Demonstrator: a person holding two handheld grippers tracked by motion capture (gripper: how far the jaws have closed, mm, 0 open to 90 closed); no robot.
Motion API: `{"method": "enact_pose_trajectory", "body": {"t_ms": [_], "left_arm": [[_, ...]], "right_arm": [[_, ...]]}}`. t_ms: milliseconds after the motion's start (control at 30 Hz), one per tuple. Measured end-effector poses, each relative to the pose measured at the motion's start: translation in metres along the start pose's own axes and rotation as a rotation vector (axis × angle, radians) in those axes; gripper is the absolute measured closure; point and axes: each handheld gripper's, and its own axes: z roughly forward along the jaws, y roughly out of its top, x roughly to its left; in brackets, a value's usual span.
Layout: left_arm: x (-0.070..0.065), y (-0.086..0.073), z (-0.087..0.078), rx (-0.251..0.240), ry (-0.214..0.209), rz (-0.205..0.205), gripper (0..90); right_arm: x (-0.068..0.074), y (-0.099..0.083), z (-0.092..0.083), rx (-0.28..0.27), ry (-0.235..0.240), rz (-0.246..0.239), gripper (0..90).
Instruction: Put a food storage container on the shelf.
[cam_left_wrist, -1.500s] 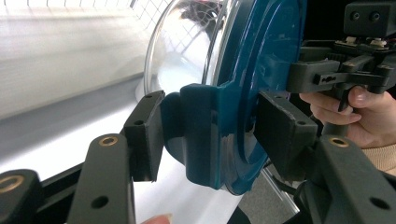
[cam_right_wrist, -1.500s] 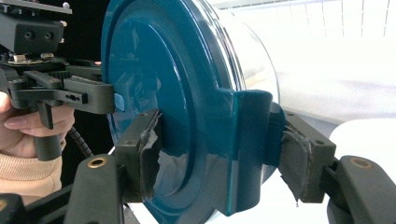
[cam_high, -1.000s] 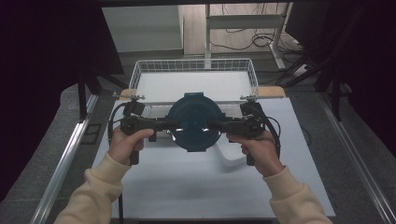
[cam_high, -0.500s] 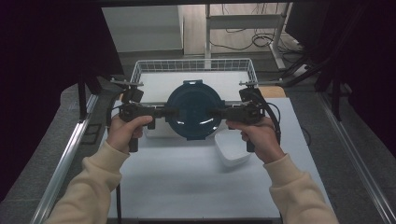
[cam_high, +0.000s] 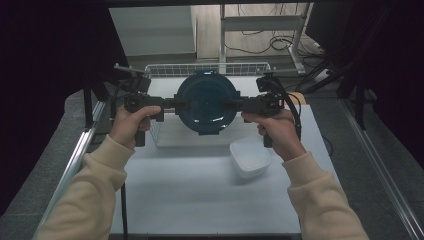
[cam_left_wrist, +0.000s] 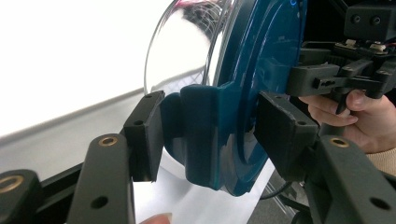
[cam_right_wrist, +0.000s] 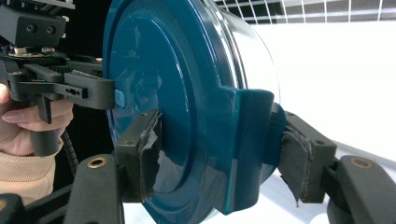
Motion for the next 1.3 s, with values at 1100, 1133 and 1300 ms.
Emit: {"method": "enact_pose_trajectory", "body": {"t_ms": [1100, 1133, 1300], "left_arm": [[0.047, 0.056, 0.021, 0.035, -0.018, -0.054, 44.4], [0.047, 0.056, 0.021, 0.035, -0.018, -0.054, 44.4], [0.055, 0.062, 0.027, 0.039, -0.025, -0.076, 44.4]], "right_arm": [[-0.042, 0.051, 0.030, 0.036, 0.021, 0.069, 37.6], [-0.042, 0.051, 0.030, 0.036, 0.021, 0.069, 37.6], [-0.048, 0.055, 0.034, 0.030, 0.012, 0.091, 37.7]]}}
